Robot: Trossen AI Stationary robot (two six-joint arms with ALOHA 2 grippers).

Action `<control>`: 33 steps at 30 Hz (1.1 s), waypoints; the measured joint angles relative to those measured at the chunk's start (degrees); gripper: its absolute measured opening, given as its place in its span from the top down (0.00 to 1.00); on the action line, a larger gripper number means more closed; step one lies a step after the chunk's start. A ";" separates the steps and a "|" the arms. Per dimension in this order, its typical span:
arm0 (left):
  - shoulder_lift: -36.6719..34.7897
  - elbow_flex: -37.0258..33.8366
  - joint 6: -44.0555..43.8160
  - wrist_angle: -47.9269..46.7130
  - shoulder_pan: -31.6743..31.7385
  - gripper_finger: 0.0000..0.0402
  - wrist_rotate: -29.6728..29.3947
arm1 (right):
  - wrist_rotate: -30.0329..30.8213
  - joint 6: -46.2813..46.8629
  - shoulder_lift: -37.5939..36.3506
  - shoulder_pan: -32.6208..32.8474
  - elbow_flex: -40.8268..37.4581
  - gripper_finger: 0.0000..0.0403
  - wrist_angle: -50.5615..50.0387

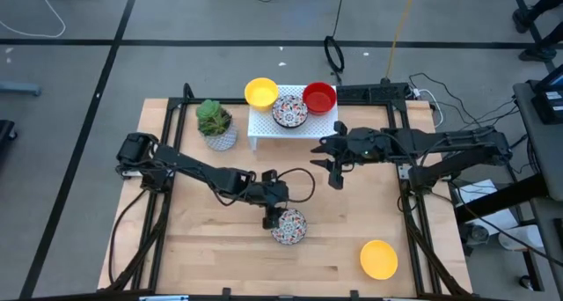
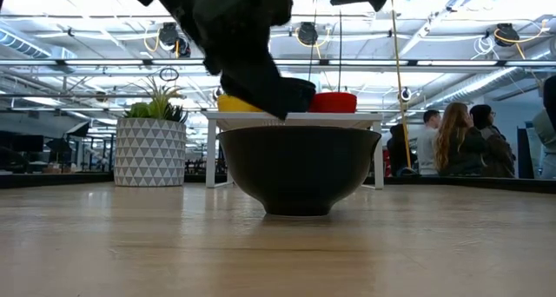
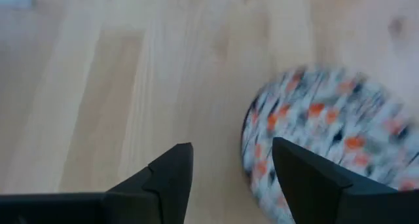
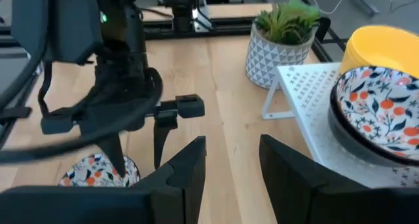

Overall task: Pick & Place Mini bowls
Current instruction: Stack the white patterned bowl on top of the white patterned bowl on the shelf

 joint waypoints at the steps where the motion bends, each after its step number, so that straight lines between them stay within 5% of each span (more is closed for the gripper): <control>1: 0.28 -0.17 0.00 -0.80 0.00 0.47 0.06 | -0.01 0.00 0.00 0.00 -0.36 0.68 -0.26; 16: 7.57 0.02 -1.89 2.75 0.18 0.48 3.06 | -0.12 -0.15 0.01 -0.02 -2.95 0.68 0.25; 27: 7.98 0.02 -3.11 2.48 0.39 0.95 8.37 | -0.16 -0.02 0.00 -0.02 -2.95 0.68 0.29; 33: 6.32 -0.14 -3.97 2.74 0.81 0.91 11.48 | -0.16 0.00 0.00 -0.02 -2.95 0.68 0.27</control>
